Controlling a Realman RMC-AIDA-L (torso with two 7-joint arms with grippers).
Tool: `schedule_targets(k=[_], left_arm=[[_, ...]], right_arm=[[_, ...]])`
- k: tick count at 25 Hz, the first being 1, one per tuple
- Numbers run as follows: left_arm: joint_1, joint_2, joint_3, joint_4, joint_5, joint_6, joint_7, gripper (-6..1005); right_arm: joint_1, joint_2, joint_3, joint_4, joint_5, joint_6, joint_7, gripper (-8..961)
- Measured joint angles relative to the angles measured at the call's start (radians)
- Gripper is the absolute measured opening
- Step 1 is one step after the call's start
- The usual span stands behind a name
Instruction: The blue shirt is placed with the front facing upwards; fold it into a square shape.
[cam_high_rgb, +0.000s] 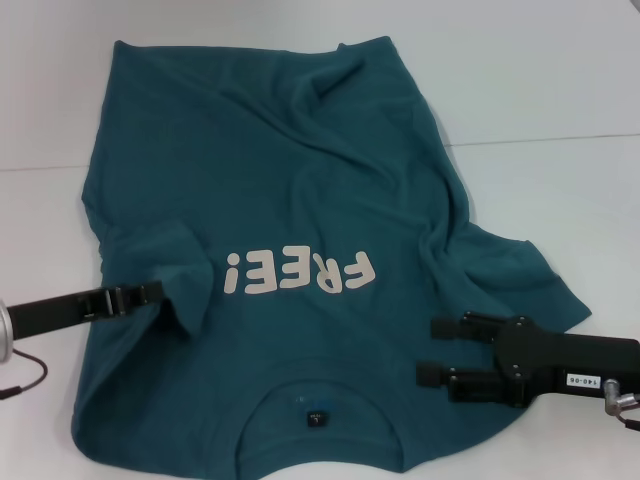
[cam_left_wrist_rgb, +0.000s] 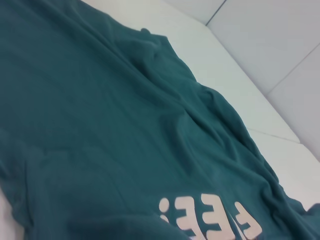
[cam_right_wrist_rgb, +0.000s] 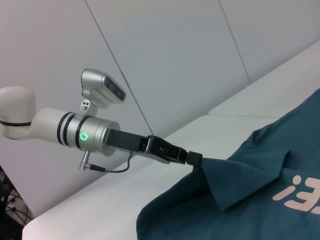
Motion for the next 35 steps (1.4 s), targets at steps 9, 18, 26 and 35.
schedule_targets(k=[9,18,26,35], left_arm=[[-0.004,-0.001,0.019,-0.051,0.003,0.047,0.007,10],[0.005,-0.004,0.004,-0.043,-0.003,0.05,0.01,349],[0.036,-0.01,-0.039,-0.047,-0.16,0.09,0.122,573],[0.036,-0.022,-0.009,-0.059,-0.193,0.144,0.22,915]], right_arm=[[0.001,0.001,0.0,-0.003,0.0,-0.001,0.0,869],[0.001,0.0,0.0,-0.004,0.0,0.002,-0.004,868],[-0.007,-0.011,0.032,-0.005,0.0,0.007,0.005,867],[-0.026,-0.058,0.085,-0.019,-0.001,0.033,0.108,867]])
